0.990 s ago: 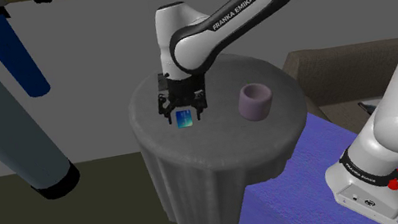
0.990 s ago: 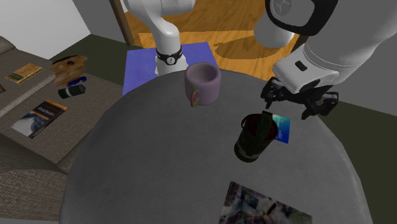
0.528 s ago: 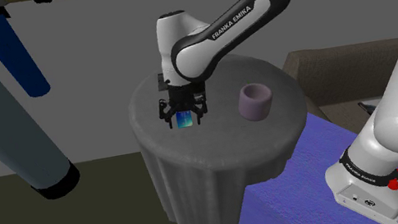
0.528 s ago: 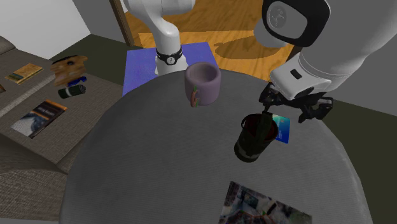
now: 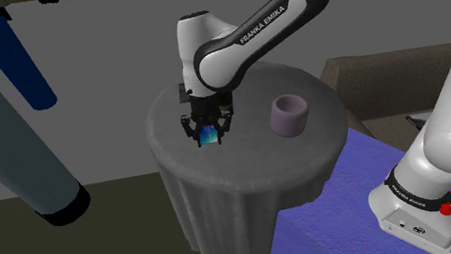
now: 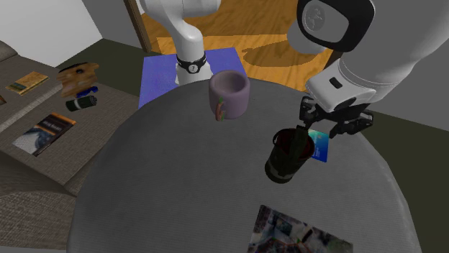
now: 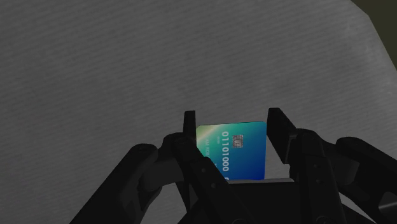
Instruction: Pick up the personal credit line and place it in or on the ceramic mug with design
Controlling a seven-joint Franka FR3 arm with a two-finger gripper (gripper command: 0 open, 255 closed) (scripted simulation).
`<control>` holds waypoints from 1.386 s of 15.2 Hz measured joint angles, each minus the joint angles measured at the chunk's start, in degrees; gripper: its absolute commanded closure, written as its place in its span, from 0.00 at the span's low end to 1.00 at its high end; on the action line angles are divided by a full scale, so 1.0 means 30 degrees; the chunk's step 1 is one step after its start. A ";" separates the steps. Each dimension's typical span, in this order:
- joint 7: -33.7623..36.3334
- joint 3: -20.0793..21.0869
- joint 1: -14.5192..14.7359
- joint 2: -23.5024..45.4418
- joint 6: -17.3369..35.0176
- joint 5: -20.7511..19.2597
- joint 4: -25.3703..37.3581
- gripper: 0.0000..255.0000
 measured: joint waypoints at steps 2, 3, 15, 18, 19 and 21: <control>-0.0003 0.0002 -0.0001 -0.0012 0.0026 0.0003 -0.0019 1.00; -0.0009 0.0003 -0.0002 -0.0017 0.0037 0.0007 -0.0027 1.00; -0.0226 0.0110 -0.0194 -0.1221 -0.2158 0.0593 0.1002 1.00; -0.0308 0.0115 -0.0260 -0.1630 -0.2829 0.0777 0.1298 1.00; -0.0274 0.0129 -0.0254 -0.1711 -0.3070 0.0806 0.1470 1.00; -0.0275 0.0140 -0.0271 -0.1937 -0.3542 0.0899 0.1740 1.00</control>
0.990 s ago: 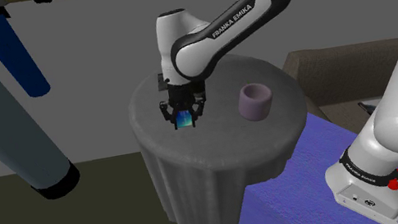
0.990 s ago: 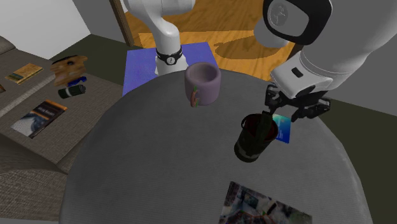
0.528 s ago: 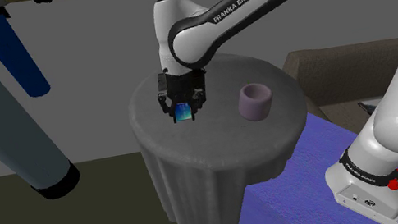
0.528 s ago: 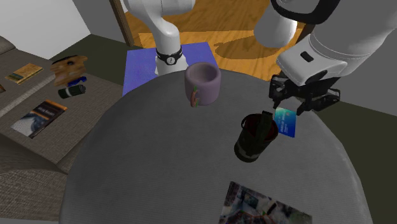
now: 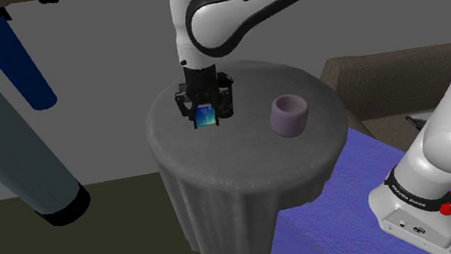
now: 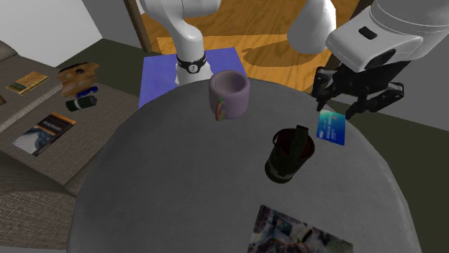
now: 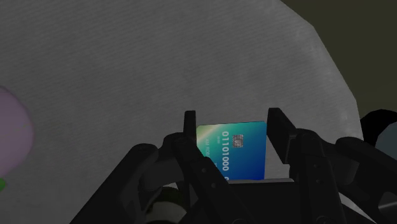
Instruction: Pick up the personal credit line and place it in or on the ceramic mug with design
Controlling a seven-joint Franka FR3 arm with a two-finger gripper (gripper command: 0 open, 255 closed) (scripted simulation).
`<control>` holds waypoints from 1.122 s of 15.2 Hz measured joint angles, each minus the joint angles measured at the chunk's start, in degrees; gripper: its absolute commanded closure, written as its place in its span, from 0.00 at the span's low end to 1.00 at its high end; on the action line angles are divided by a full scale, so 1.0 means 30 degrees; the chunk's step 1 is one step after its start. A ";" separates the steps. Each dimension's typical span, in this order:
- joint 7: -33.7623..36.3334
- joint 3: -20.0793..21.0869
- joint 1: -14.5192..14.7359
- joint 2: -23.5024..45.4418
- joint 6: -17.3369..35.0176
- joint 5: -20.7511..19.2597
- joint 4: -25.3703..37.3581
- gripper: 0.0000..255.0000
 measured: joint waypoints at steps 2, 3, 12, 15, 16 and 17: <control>-0.0014 -0.0001 -0.0029 -0.0253 -0.0556 0.0100 0.0332 1.00; -0.0043 -0.0010 -0.0052 -0.0376 -0.0789 0.0156 0.0450 1.00; -0.0039 -0.0076 -0.0168 -0.1066 -0.3019 0.0392 0.2051 1.00; 0.0085 -0.0060 -0.0154 -0.1142 -0.3769 0.0396 0.2746 1.00; 0.0120 -0.0061 -0.0155 -0.1129 -0.4015 0.0382 0.3006 1.00; 0.0097 -0.0075 -0.0172 -0.1205 -0.4150 0.0414 0.3068 1.00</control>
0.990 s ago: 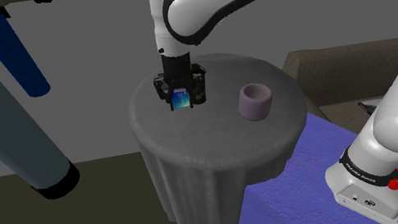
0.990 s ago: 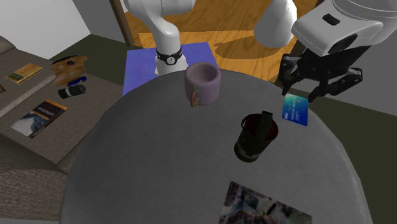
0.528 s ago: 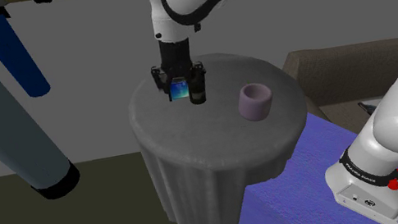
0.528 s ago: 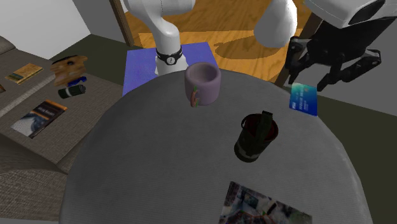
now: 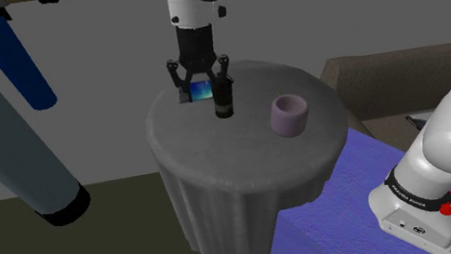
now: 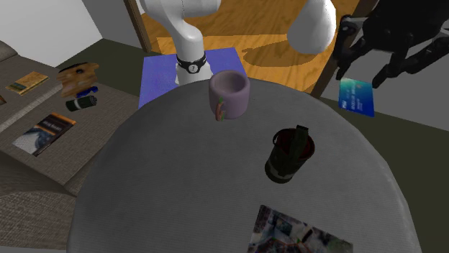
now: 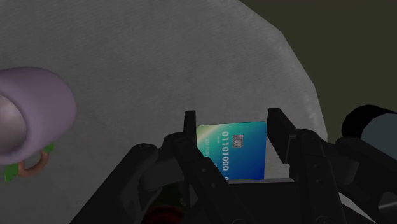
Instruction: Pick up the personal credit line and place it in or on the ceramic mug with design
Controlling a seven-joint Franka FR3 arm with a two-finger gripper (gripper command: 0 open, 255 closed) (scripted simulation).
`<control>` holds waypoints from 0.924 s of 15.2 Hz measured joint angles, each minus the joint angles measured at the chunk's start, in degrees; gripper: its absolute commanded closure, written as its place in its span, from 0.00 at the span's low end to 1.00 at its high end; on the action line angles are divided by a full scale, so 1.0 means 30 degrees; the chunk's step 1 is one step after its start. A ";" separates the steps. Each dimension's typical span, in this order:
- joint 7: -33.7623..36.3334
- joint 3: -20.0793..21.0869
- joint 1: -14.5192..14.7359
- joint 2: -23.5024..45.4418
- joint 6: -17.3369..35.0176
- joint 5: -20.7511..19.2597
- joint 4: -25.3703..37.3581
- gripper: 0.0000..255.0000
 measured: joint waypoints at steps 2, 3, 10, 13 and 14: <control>-0.0596 -0.0223 -0.0236 -0.1093 -0.0114 0.0504 -0.0943 1.00; -0.0995 -0.0398 -0.0375 -0.1677 -0.0183 0.0751 -0.1461 1.00; -0.4031 -0.2165 -0.0879 -0.6814 -0.0766 0.2390 -0.6174 1.00; -0.5255 -0.3114 -0.0997 -0.8758 -0.1246 0.2585 -0.7838 1.00; -0.5674 -0.3504 -0.1069 -0.9395 -0.1619 0.2545 -0.8175 1.00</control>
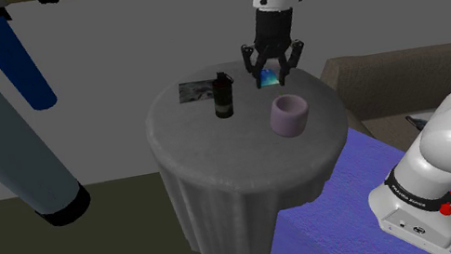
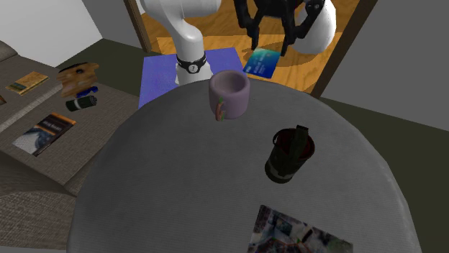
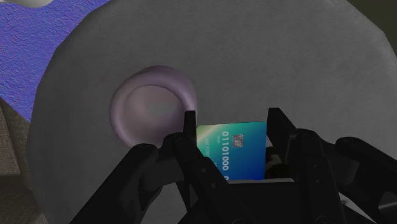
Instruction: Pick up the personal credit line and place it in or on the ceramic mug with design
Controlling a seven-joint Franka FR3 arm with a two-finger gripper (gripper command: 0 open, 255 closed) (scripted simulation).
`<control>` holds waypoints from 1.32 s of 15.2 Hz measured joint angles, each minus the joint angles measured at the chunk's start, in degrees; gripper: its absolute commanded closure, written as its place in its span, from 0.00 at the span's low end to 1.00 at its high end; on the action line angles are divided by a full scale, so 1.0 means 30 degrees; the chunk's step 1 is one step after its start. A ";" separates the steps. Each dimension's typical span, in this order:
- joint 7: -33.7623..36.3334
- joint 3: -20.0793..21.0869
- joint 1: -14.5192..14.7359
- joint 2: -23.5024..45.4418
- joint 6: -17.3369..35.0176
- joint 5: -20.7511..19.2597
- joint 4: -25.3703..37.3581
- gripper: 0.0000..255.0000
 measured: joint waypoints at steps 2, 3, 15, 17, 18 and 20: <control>-0.0690 -0.0652 -0.0069 -0.1291 -0.0539 -0.0059 -0.0887 1.00; -0.1087 -0.0979 -0.0099 -0.1988 -0.0599 -0.0104 -0.1595 1.00; -0.2174 -0.1343 -0.0118 -0.2975 0.1485 -0.0002 -0.4854 1.00; -0.2259 -0.1275 -0.0101 -0.2869 0.2049 0.0069 -0.5322 1.00; -0.2242 -0.1205 -0.0057 -0.2874 0.2280 0.0140 -0.5550 1.00; -0.2312 -0.1136 -0.0049 -0.2710 0.2794 0.0202 -0.5901 1.00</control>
